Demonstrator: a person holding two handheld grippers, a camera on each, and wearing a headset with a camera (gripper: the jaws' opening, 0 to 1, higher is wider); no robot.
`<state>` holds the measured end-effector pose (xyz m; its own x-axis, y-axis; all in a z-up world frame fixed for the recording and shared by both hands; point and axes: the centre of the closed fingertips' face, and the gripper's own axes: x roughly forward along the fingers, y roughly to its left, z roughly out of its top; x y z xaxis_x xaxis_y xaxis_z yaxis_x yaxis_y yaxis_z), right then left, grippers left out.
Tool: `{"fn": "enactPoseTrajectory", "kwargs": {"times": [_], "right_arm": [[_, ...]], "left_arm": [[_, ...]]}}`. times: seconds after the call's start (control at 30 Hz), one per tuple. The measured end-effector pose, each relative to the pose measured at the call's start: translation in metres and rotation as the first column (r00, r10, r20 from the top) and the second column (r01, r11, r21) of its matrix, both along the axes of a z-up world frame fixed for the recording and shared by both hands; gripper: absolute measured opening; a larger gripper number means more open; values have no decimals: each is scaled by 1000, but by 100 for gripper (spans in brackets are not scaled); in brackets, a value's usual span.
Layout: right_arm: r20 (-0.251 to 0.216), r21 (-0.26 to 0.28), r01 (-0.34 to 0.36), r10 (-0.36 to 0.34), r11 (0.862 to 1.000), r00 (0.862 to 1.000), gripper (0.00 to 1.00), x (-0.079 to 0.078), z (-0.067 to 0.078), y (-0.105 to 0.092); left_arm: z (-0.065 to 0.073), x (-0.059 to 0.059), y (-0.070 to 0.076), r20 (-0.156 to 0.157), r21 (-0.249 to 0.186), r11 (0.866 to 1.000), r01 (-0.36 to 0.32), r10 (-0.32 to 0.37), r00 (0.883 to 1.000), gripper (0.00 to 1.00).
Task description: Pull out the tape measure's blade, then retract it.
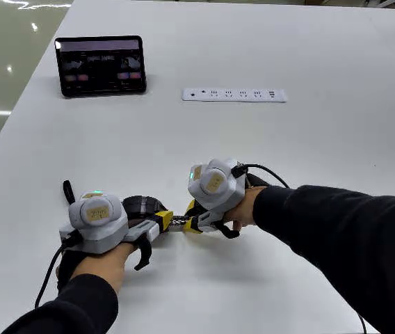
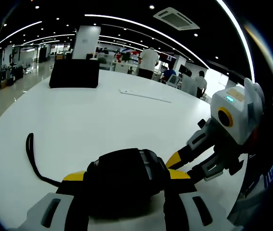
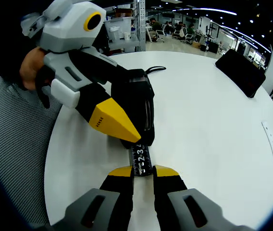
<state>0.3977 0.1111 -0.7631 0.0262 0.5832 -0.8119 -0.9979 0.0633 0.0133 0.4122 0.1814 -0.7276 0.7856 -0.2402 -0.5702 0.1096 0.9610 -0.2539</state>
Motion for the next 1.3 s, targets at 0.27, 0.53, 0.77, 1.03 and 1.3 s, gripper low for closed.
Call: {"fn": "enactPoseTrajectory", "kwargs": {"times": [0.27,0.53,0.77,1.03,1.3], "right_arm": [[-3,2,-1,1,1000,1000,11,0,0,3],[-7,13,8,-8,1000,1000,11,0,0,7],[-14,20,5,-5,1000,1000,11,0,0,11],[-10,24,-14,14,1000,1000,11,-2,0,21],[10,26,-26,26,999,1000,12,-2,0,19]], "left_arm": [[0,0,0,0,-1,1000,1,-1,1000,58],[-1,0,-1,0,0,1000,3,-3,1000,58],[-1,1,-1,0,-2,1000,2,-2,1000,58],[-1,1,-1,0,-5,1000,2,-2,1000,58],[0,1,-1,0,-4,1000,4,-4,1000,58]]}}
